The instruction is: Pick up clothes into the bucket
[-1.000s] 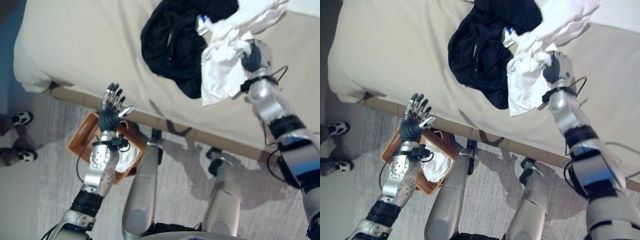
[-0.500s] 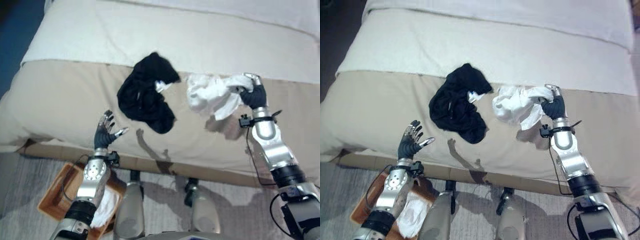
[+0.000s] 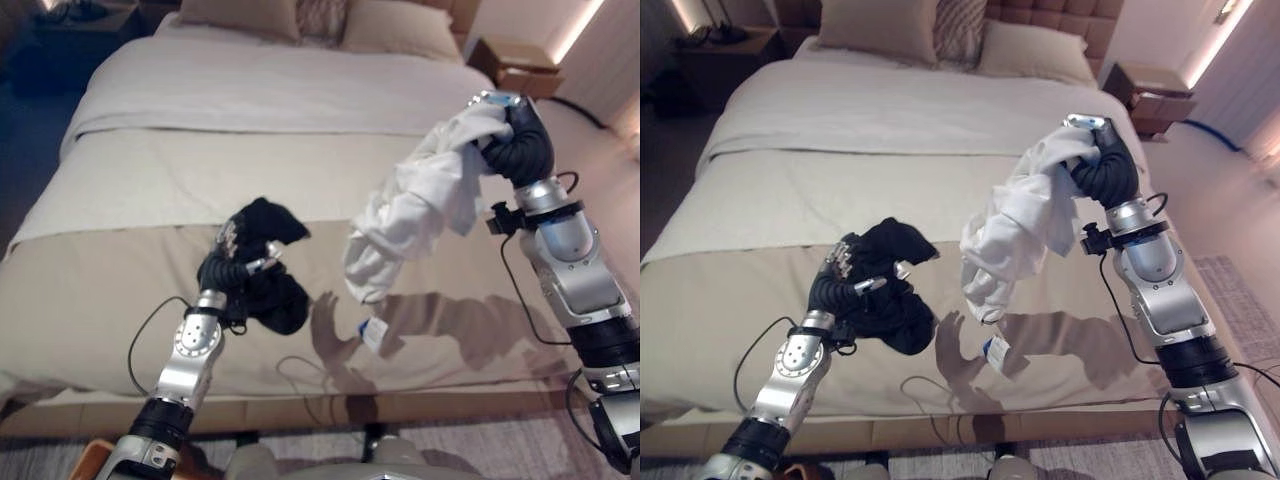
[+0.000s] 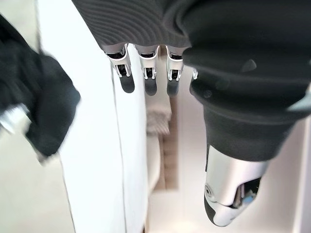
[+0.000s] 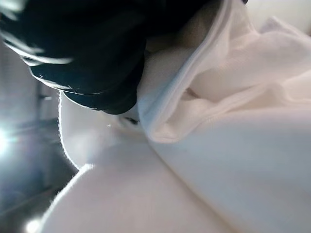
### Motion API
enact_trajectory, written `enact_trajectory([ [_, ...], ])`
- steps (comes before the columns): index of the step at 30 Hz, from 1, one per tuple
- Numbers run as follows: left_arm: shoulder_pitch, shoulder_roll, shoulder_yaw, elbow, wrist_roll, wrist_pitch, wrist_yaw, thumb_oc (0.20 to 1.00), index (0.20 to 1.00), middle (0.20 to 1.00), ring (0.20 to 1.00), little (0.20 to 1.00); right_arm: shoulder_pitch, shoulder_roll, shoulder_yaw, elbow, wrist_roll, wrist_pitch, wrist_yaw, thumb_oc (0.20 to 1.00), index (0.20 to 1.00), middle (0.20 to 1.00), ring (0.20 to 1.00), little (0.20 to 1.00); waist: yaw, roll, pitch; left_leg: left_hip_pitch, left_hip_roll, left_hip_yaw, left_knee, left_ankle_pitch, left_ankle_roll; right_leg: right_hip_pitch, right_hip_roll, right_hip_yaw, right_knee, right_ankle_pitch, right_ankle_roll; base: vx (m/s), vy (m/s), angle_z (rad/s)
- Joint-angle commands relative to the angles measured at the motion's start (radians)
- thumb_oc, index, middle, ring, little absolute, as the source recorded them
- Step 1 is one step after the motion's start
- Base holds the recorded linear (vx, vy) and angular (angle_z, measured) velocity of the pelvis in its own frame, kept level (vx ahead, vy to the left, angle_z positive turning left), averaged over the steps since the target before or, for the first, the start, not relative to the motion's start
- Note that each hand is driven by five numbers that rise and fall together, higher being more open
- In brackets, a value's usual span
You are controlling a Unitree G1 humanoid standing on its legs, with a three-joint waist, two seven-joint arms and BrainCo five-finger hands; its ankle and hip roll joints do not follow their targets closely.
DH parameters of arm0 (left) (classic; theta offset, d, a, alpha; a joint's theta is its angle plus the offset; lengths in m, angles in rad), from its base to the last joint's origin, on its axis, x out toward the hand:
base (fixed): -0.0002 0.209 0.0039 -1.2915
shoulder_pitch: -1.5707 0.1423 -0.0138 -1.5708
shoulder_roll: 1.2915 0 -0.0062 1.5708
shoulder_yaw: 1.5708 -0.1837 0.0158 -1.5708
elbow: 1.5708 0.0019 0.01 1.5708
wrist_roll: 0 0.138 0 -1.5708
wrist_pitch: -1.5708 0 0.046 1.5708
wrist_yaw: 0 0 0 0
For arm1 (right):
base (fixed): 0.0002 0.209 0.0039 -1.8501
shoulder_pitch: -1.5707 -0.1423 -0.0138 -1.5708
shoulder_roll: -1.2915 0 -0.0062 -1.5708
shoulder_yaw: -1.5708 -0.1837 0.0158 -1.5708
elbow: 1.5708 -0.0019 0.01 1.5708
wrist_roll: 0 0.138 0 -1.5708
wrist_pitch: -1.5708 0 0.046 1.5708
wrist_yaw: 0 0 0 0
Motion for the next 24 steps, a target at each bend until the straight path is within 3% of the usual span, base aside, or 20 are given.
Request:
enact_trajectory([
  [1, -0.107, 0.016, -0.062, -0.048, 0.06, -0.034, -0.026, 1.0, 1.0, 1.0, 1.0, 1.0, -0.117, -0.03, 0.03, -0.044, 0.102, -0.04, 0.029, 0.2, 0.2, 0.2, 0.2, 0.2, 0.011, -0.014, -0.068, -0.037, 0.018, 0.007, 0.017, 0.04, 0.005, 0.045, -0.038, 0.042, 0.04, -0.013, 0.072, 0.04, -0.014, -0.03],
  [3, -0.175, 0.004, -0.11, -0.051, 0.042, -0.026, -0.04, 1.0, 1.0, 1.0, 1.0, 1.0, -0.126, -0.045, 0.058, -0.061, 0.115, -0.024, 0.047, 0.2, 0.2, 0.2, 0.2, 0.2, 0.002, -0.013, -0.08, -0.022, 0.021, 0.01, 0.015, 0.037, 0.004, 0.055, -0.035, 0.044, 0.039, -0.016, 0.072, 0.04, -0.015, -0.06],
  [5, -0.212, -0.015, -0.14, -0.07, -0.063, -0.02, -0.085, 1.0, 1.0, 1.0, 1.0, 1.0, -0.127, -0.063, 0.074, -0.087, 0.133, -0.016, 0.063, 0.2, 0.2, 0.2, 0.2, 0.2, -0.006, -0.011, -0.088, -0.015, 0.022, 0.013, 0.015, 0.037, 0.005, 0.06, -0.032, 0.049, 0.038, -0.017, 0.071, 0.02, -0.006, -0.07],
  [7, -0.236, -0.035, -0.165, -0.093, -0.238, 0.004, -0.158, 1.0, 1.0, 1.0, 1.0, 1.0, -0.117, -0.069, 0.088, -0.104, 0.154, -0.007, 0.079, 0.2, 0.2, 0.2, 0.2, 0.2, -0.012, -0.006, -0.094, -0.003, 0.021, 0.017, 0.012, 0.036, 0.005, 0.065, -0.029, 0.052, 0.036, -0.016, 0.07, 0.05, -0.004, -0.12],
  [8, -0.258, -0.029, -0.199, -0.123, -0.411, 0.029, -0.25, 1.0, 1.0, 1.0, 1.0, 1.0, -0.098, -0.056, 0.106, -0.101, 0.182, -0.003, 0.096, 0.2, 0.2, 0.2, 0.2, 0.2, -0.019, 0.001, -0.102, 0.008, 0.023, 0.02, 0.004, 0.037, 0.005, 0.07, -0.028, 0.056, 0.034, -0.014, 0.071, 0.04, 0.0, -0.12],
  [10, -0.259, -0.027, -0.199, -0.123, -0.414, 0.029, -0.252, 1.0, 1.0, 1.0, 1.0, 1.0, -0.098, -0.056, 0.106, -0.102, 0.183, -0.003, 0.096, 0.2, 0.2, 0.2, 0.2, 0.2, -0.018, 0.0, -0.101, 0.01, 0.023, 0.021, 0.003, 0.037, 0.005, 0.071, -0.028, 0.056, 0.033, -0.014, 0.071, 0.03, 0.003, -0.03],
  [12, -0.288, -0.021, -0.25, -0.09, -0.649, 0.099, -0.382, 1.0, 1.0, 1.0, 1.0, 1.0, -0.098, -0.039, 0.161, -0.089, 0.219, 0.01, 0.128, 0.2, 0.2, 0.2, 0.2, 0.2, -0.03, 0.008, -0.118, 0.028, 0.025, 0.032, -0.008, 0.038, 0.004, 0.079, -0.026, 0.066, 0.025, -0.012, 0.073, 0.04, 0.002, -0.07],
  [19, -0.361, -0.007, -0.338, 0.02, -0.671, 0.131, -0.43, 1.0, 1.0, 1.0, 1.0, 1.0, -0.126, -0.016, 0.232, -0.065, 0.226, 0.02, 0.153, 0.2, 0.2, 0.2, 0.2, 0.2, -0.047, 0.018, -0.131, 0.043, 0.026, 0.039, -0.014, 0.04, 0.001, 0.087, -0.023, 0.072, 0.022, -0.012, 0.073, 0.01, -0.002, -0.08],
  [24, -0.377, -0.04, -0.358, 0.058, -0.771, 0.199, -0.478, 1.0, 1.0, 1.0, 1.0, 1.0, -0.129, 0.024, 0.261, -0.053, 0.239, 0.026, 0.167, 0.2, 0.2, 0.2, 0.2, 0.2, -0.054, 0.023, -0.138, 0.048, 0.026, 0.041, -0.01, 0.036, 0.002, 0.092, -0.024, 0.074, 0.019, -0.011, 0.073, 0.0, 0.0, 0.0],
])
